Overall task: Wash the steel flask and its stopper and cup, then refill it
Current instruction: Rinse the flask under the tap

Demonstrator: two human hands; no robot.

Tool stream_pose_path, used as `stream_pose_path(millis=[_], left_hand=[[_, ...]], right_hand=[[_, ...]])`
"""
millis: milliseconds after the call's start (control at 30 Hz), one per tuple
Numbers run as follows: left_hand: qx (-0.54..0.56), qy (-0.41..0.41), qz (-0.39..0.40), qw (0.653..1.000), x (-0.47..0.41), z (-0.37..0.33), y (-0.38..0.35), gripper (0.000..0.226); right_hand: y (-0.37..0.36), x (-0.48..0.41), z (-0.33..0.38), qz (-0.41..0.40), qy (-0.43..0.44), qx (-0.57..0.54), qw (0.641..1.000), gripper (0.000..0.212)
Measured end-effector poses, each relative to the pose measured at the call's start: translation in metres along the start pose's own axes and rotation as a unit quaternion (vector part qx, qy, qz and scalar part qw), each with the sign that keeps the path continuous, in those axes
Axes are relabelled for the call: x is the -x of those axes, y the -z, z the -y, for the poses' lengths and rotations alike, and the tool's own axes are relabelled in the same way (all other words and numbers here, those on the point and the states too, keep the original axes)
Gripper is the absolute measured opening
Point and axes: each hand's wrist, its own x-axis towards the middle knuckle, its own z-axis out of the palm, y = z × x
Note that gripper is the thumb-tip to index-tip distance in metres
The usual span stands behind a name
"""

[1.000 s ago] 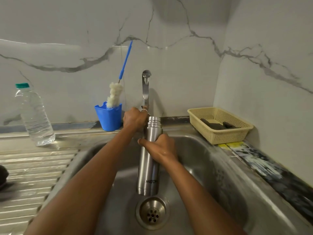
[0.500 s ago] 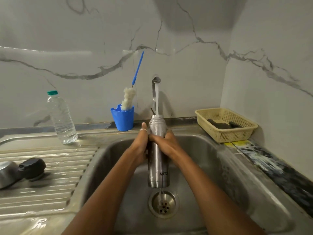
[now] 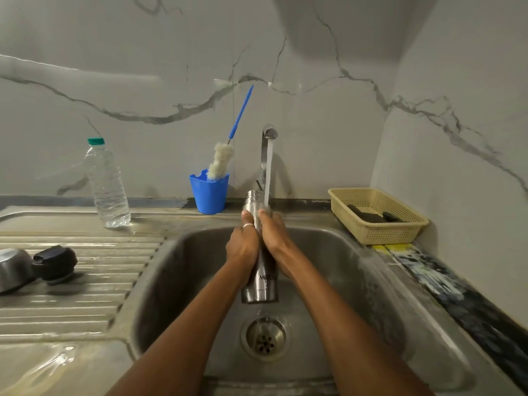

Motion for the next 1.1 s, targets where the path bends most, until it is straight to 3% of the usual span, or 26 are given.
stream_pose_path(millis=[100,300,467,600,733,833,933,1100], left_hand=[[0.045,-0.011,0.008,0.999,-0.007,-0.003,-0.003,0.077],[0.132,0.012,0.017,0.991,-0.01,-0.011,-0.001,0.074],[0.083,-0.001,0.042,0.996,-0.012,-0.011,0.005,0.069],[0.072,-0.021,0.091,0.993,-0.004,-0.013,0.002,0.054],[0.063,-0.036,0.137,0.988,-0.003,-0.008,-0.007,0.082],[0.076,-0.027,0.111,0.991,-0.006,-0.007,-0.004,0.082],[0.098,-0.018,0.092,0.991,-0.005,-0.008,0.0,0.064],[0.092,-0.007,0.082,0.992,-0.003,-0.009,0.004,0.062]], right_hand=[[-0.001,0.003,-0.001,-0.027,0.008,0.004,1.0,0.083],[0.009,0.005,-0.008,-0.008,-0.004,0.016,1.0,0.062],[0.01,0.007,-0.008,-0.028,0.033,0.057,0.997,0.045],[0.008,0.003,-0.01,-0.093,0.041,0.052,0.993,0.061],[0.006,0.0,-0.013,-0.058,0.003,0.014,0.998,0.057],[0.01,-0.001,-0.014,-0.047,0.017,0.03,0.998,0.057],[0.011,0.0,-0.012,-0.073,0.044,0.021,0.996,0.069],[0.012,-0.001,-0.007,-0.046,-0.014,-0.049,0.998,0.084]])
